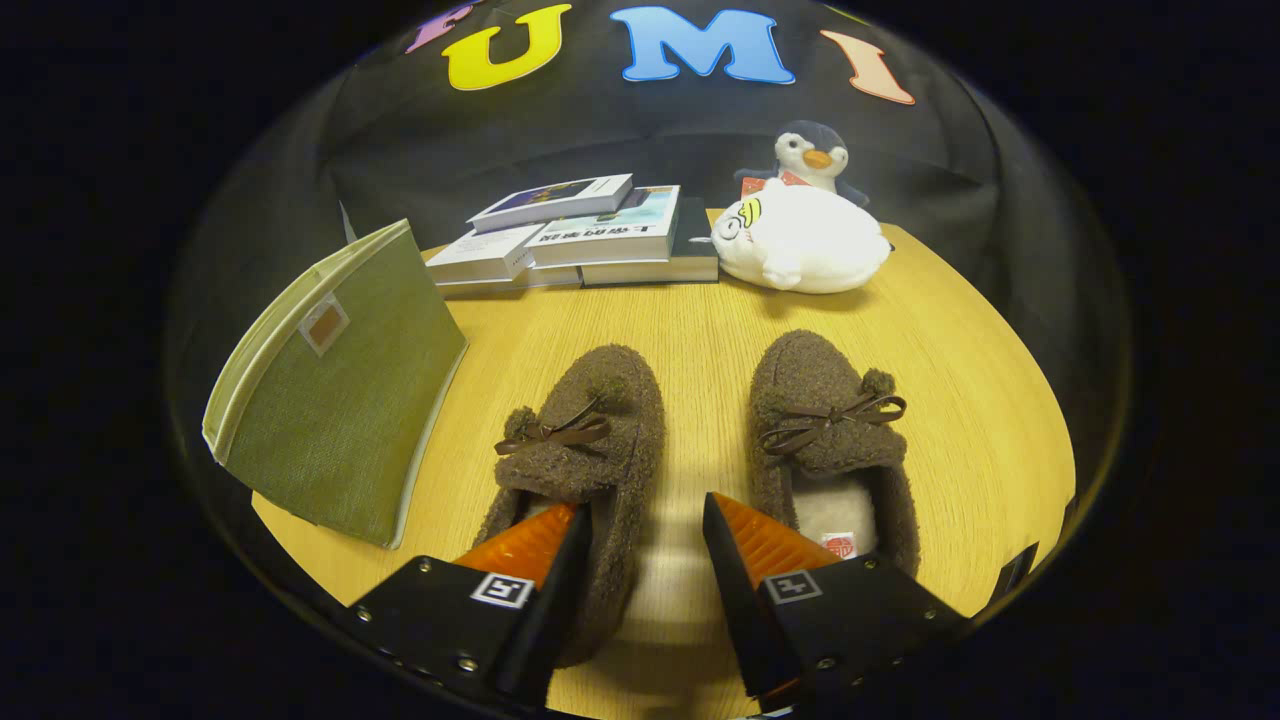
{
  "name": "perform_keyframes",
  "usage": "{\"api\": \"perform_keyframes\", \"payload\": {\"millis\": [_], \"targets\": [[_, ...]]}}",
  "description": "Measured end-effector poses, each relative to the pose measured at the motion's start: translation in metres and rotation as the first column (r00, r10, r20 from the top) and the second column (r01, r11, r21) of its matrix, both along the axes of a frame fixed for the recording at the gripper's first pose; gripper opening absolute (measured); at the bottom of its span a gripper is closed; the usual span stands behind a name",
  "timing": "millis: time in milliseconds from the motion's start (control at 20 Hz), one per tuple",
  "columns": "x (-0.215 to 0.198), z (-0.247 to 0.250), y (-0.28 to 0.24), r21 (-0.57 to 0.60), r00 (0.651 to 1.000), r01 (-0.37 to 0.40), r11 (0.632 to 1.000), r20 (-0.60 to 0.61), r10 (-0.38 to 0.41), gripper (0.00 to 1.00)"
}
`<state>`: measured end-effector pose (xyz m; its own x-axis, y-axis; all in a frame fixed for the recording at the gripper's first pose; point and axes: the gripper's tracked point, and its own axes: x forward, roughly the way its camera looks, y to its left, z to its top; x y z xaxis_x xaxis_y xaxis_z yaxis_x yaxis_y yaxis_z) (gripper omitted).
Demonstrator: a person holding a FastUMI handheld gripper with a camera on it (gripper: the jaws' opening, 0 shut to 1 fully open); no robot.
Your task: Open the storage box then place both shoes into the box .Put the left shoe in first, then the right shoe, with the right side of both shoes facing outward in a uniform manner.
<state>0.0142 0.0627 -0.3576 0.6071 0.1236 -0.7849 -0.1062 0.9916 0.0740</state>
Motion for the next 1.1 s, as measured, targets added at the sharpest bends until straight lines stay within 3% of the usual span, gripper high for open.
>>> {"api": "perform_keyframes", "payload": {"millis": [150,200,350,450,550,600,750,1100], "targets": [[0.0,-0.005,0.003,0.004,1.0,0.002,1.0,-0.026,-0.002,0.65],[0.0,-0.003,0.006,0.019,0.999,0.007,1.0,-0.035,-0.006,0.43],[-0.006,-0.008,0.014,0.048,0.998,-0.001,0.999,-0.067,0.005,0.43],[-0.006,-0.004,0.011,0.058,0.996,0.04,0.998,-0.08,-0.036,0.08],[-0.004,-0.007,0.011,0.052,0.993,0.076,0.996,-0.098,-0.071,0.13],[-0.003,-0.005,0.007,0.067,0.99,0.109,0.992,-0.1,-0.102,0.01],[-0.006,0.006,0.01,0.15,0.974,0.195,0.969,-0.146,-0.173,0.01],[0.004,0.059,0.027,0.245,0.973,0.221,0.944,-0.116,-0.197,0.01]]}}
